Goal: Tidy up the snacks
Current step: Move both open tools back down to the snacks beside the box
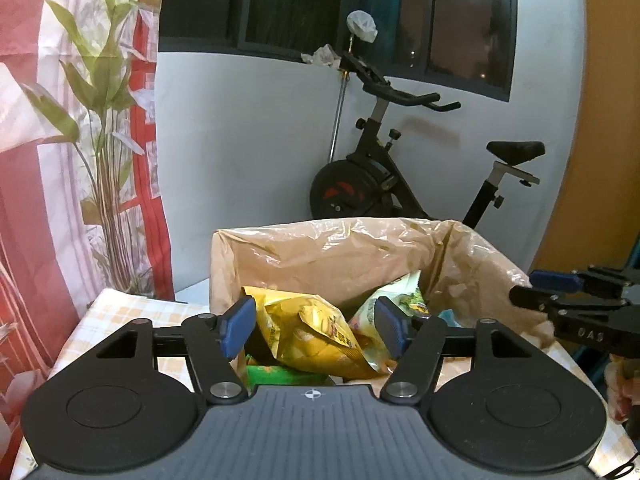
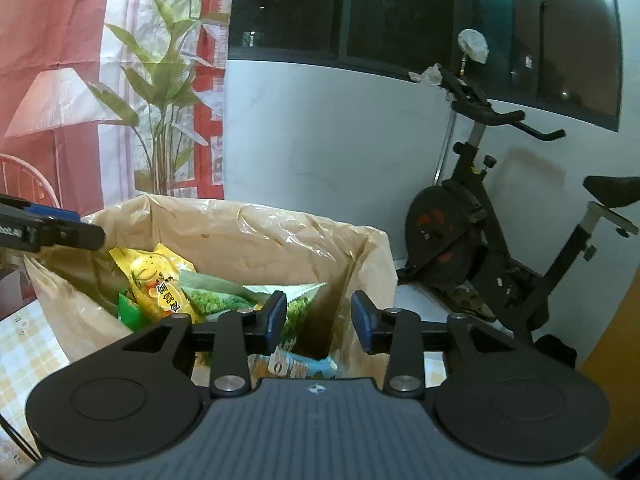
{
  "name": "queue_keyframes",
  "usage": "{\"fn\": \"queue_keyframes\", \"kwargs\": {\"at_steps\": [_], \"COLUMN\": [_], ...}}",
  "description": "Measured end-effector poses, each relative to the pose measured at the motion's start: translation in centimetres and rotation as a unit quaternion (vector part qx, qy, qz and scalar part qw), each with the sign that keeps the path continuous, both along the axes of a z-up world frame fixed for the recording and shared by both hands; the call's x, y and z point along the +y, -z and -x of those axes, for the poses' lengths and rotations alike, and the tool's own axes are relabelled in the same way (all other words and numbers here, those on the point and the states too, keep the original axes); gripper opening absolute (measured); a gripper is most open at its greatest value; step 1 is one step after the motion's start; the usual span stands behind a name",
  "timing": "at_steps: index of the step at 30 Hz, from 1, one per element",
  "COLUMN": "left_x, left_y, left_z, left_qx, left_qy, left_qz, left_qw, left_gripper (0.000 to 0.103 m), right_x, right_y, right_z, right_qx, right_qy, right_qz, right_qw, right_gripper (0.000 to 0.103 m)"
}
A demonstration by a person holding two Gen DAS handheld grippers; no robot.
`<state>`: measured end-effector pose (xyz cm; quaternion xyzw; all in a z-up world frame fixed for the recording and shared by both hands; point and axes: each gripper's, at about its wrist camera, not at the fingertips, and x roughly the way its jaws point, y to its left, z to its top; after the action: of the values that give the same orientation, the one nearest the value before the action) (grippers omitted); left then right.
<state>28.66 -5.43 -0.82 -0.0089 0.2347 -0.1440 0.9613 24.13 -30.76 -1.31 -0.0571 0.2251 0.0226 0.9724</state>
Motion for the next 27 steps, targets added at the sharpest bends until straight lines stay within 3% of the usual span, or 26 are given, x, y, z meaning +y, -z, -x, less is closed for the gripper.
{"fn": "queue_keyframes", "kwargs": {"at_steps": [12,21,27], "left_x": [2.1,3.3,3.6], "left_y": [0.6,3.1,5.2], "left_z": [5.0,7.9,8.7], "left_qx": [-0.015,-0.005,0.012], "left_qy": [-0.003,-0.024,-0.033], "left_qz": [0.003,0.019,0.029], "left_qw": [0.9999,0.9995,0.9990], "left_gripper": [0.068,0.068,0.068], "right_x": [1.3,1.4,1.2], "right_y": [0.9,2.0,4.0], "right_z": [4.3,7.3,8.8], "right_qx": [-0.023,-0.039,-0.025], "right_qy": [0.004,0.008,0.006], "right_qz": [-0.025,-0.035,-0.034], "right_qw": [0.999,0.999,0.999], "right_gripper": [0.043,0.043,0.043]}}
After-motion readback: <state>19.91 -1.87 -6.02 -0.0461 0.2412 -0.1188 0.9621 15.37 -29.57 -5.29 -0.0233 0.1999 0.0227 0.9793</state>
